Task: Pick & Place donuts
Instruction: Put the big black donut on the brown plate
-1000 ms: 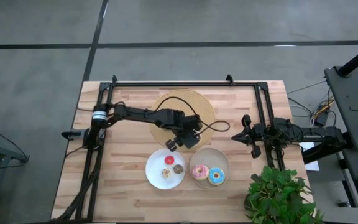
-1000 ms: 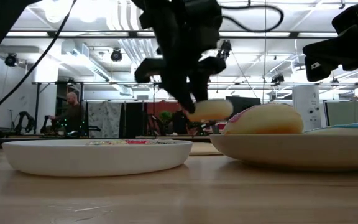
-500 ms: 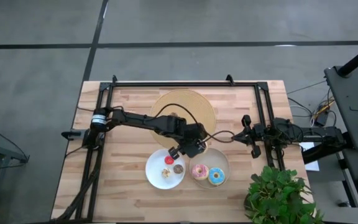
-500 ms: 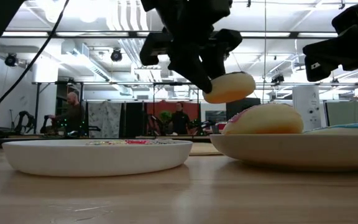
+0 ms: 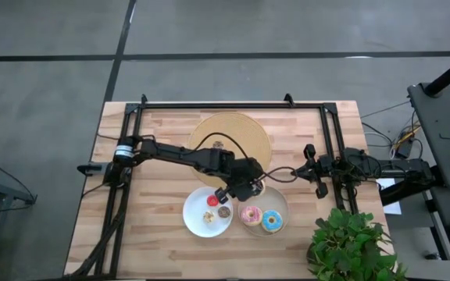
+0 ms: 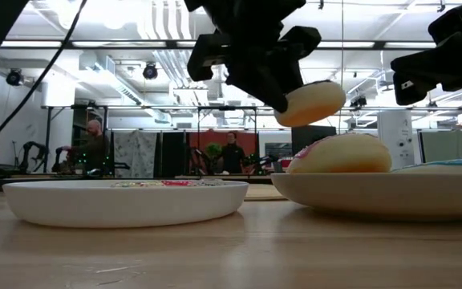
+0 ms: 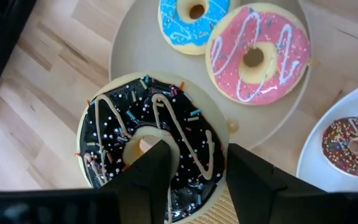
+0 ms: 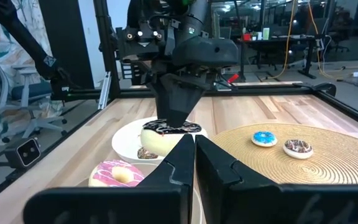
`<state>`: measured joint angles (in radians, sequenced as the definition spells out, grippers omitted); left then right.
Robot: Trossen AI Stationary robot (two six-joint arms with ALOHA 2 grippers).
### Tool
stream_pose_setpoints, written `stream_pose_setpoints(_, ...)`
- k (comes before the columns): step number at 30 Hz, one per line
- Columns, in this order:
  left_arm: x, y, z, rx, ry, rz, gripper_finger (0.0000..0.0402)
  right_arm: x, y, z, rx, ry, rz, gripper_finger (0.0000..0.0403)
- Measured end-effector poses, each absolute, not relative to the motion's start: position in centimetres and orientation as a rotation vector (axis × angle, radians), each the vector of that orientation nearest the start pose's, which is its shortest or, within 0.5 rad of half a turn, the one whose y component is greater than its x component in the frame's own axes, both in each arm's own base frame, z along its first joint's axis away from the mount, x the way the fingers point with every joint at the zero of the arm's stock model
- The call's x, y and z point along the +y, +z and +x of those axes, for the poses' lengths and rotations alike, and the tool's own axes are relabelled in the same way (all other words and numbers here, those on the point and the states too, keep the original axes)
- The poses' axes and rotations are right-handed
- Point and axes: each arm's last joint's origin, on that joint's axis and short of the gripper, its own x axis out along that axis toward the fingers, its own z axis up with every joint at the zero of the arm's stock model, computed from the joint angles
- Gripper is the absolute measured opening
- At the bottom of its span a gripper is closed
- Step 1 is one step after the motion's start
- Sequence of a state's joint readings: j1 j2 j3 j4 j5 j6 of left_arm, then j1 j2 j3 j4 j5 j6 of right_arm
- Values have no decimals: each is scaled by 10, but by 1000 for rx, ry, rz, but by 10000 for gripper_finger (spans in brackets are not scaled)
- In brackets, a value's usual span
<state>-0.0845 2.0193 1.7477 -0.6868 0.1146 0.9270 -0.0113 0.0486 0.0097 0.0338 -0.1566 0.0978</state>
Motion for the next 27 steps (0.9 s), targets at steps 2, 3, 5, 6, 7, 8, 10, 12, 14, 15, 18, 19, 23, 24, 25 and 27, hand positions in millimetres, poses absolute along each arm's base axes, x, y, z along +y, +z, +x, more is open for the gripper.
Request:
stream_pose_setpoints(2,-41,255,440,801,-611,832,119,3,166,100,12,145,98,8)
stream_pose_setpoints(3,-42,255,440,799,-609,829,119,3,166,100,12,145,100,8)
stream_pose_setpoints(5,-43,255,441,797,-609,827,119,3,166,100,13,145,102,8)
stream_pose_setpoints(6,-44,255,441,793,-609,828,119,3,166,100,12,145,101,8)
stream_pose_setpoints(7,-45,253,442,789,-609,829,119,3,166,100,12,145,98,8)
stream_pose_setpoints(8,-46,251,444,782,-608,830,119,3,166,100,12,145,98,8)
stream_pose_setpoints(10,-47,247,448,800,-606,808,119,3,166,100,13,145,100,8)
stream_pose_setpoints(12,-48,242,456,824,-595,769,119,3,166,100,12,145,102,8)
stream_pose_setpoints(14,-49,243,461,845,-581,731,119,3,166,100,12,145,98,8)
stream_pose_setpoints(15,-49,244,463,857,-576,715,119,3,166,100,12,144,98,8)
stream_pose_setpoints(18,-50,248,469,847,-568,708,119,3,166,100,13,145,102,8)
stream_pose_setpoints(19,-51,248,471,851,-570,708,119,3,166,100,12,144,102,8)
stream_pose_setpoints(23,-57,249,478,833,-575,714,119,3,166,100,11,144,98,8)
stream_pose_setpoints(24,-58,250,479,824,-574,716,119,3,166,100,12,145,101,8)
stream_pose_setpoints(25,-59,250,480,822,-576,717,119,3,166,100,13,145,102,8)
stream_pose_setpoints(27,-62,249,481,819,-580,720,119,3,166,100,12,145,100,8)
